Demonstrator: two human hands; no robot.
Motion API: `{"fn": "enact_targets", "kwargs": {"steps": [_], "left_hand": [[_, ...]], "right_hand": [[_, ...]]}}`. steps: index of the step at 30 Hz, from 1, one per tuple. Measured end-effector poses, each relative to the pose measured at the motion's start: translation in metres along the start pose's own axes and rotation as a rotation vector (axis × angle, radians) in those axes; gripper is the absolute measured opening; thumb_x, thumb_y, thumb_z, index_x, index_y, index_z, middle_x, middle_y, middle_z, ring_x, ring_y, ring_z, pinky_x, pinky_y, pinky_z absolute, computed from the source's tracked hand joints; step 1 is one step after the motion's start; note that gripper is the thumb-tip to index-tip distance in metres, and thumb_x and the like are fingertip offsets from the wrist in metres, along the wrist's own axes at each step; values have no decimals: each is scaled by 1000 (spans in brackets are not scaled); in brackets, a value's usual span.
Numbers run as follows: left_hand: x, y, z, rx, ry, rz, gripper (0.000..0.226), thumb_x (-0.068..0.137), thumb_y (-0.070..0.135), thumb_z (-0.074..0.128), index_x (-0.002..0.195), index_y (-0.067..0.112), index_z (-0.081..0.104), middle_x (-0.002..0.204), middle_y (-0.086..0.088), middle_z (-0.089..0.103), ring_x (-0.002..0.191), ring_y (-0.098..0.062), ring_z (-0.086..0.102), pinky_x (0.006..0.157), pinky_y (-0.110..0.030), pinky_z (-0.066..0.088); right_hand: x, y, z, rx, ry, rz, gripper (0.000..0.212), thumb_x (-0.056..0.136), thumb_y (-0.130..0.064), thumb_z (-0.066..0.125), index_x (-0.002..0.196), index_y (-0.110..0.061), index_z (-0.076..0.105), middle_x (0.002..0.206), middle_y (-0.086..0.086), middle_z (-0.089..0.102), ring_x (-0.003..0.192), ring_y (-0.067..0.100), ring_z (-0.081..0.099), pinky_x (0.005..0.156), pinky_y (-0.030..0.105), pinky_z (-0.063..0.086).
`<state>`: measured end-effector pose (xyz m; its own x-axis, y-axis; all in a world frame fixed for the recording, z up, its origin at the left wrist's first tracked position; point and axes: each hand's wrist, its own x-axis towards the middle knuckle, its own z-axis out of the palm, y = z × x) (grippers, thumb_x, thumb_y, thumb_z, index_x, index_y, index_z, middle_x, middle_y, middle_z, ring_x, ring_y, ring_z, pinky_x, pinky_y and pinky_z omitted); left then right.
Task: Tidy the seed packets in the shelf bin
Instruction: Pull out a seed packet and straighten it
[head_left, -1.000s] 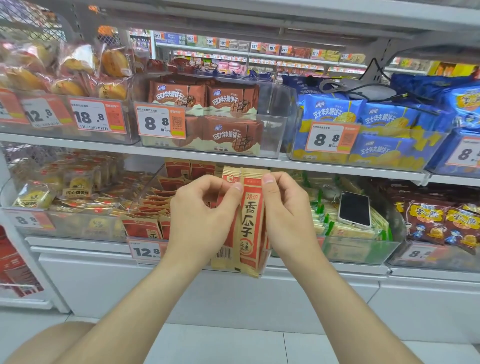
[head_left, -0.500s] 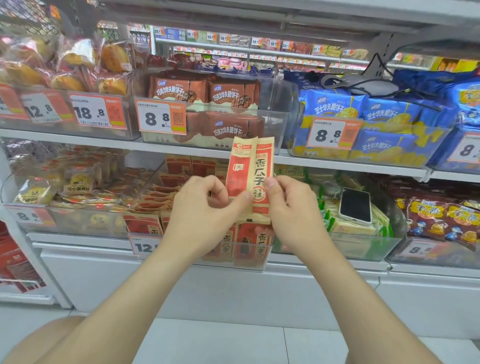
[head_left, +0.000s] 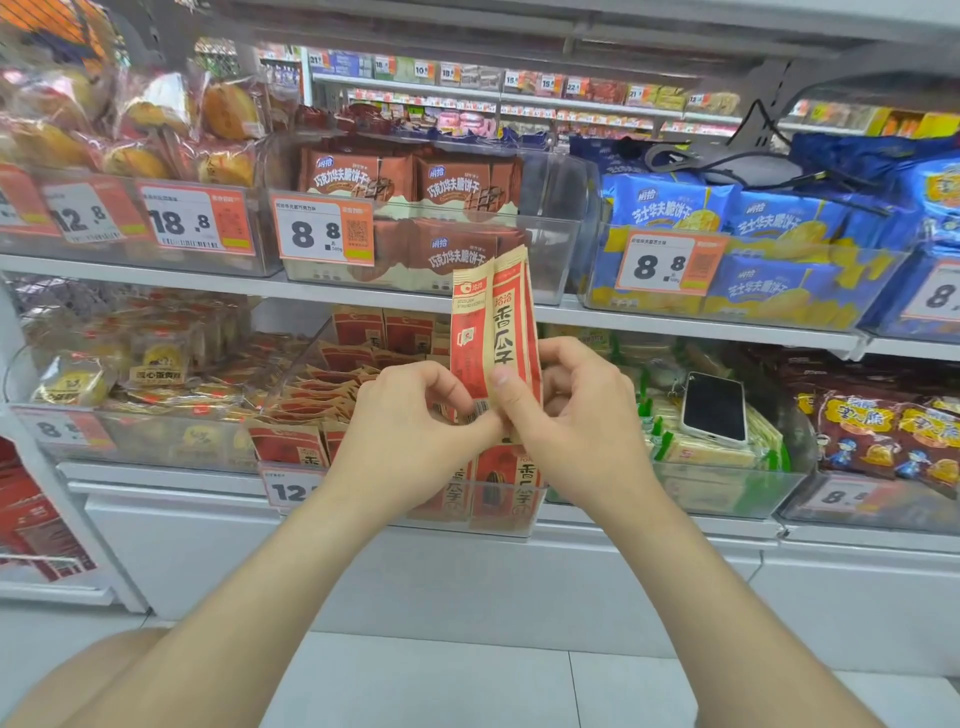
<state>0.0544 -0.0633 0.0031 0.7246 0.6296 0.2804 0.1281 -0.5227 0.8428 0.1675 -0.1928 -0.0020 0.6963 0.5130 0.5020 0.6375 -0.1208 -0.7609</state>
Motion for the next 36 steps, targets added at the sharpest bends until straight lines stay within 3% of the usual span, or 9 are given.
{"fn": "enact_targets", "kwargs": {"steps": [4,8,10,13,18,24,27,31,36], "left_hand": [[0,1,3,28,4,58,19,84,42,82,77,26,74,80,15,78,68,-7,74,71,-40,65],[5,-2,-2,29,-64,142,13,93,27,76,80,26,79,81,16,78,72,-10,75,75,-42,65],[6,-5,-5,34,-89,180,13,97,26,76,84,28,81,82,18,79,76,-9,76,78,-42,65],[9,-10,-8,53,-93,219,10,99,29,75,91,32,82,88,22,79,86,-3,76,84,-40,64],[9,-15,-8,79,-79,256,8,99,32,74,95,34,81,93,21,78,93,-3,74,86,-40,62],[7,-16,-6,43,-7,254,5,94,32,79,94,36,77,96,24,76,95,-2,71,82,-33,60],[7,-13,-5,-66,17,229,13,97,31,76,102,33,64,106,23,72,103,-3,70,85,-36,62],[6,-10,-5,-192,26,141,23,97,44,75,97,27,59,108,17,75,99,-6,73,81,-49,65],[-3,-6,-2,-168,13,40,61,66,76,85,94,31,55,95,13,78,86,-12,75,76,-44,62]], "right_hand": [[0,-1,3,66,-65,19,18,100,-43,72,109,-31,61,88,-10,81,76,16,78,71,50,64],[3,-2,3,139,-64,113,20,103,-44,65,117,-29,64,97,-10,82,85,21,79,74,55,65],[5,-2,1,208,-83,195,18,107,-38,62,119,-26,66,96,-5,82,86,27,80,73,57,65],[5,-6,-2,361,-139,330,20,111,-28,56,126,-19,66,101,3,82,88,26,81,67,47,67],[5,-9,-4,413,-172,378,20,113,-25,53,128,-18,62,103,7,82,85,27,81,60,37,66],[7,-12,-8,372,-217,404,19,113,-21,50,130,-24,57,105,7,80,79,31,81,61,43,66],[5,-12,-10,280,-307,376,26,109,-18,56,130,-31,62,114,1,79,89,21,81,66,41,66],[-2,-11,-12,278,-523,313,38,103,-7,63,134,-29,60,107,8,81,88,31,81,74,54,67],[-5,-5,-16,148,-595,171,23,92,-18,85,113,-21,76,95,8,82,90,32,81,80,58,66]]}}
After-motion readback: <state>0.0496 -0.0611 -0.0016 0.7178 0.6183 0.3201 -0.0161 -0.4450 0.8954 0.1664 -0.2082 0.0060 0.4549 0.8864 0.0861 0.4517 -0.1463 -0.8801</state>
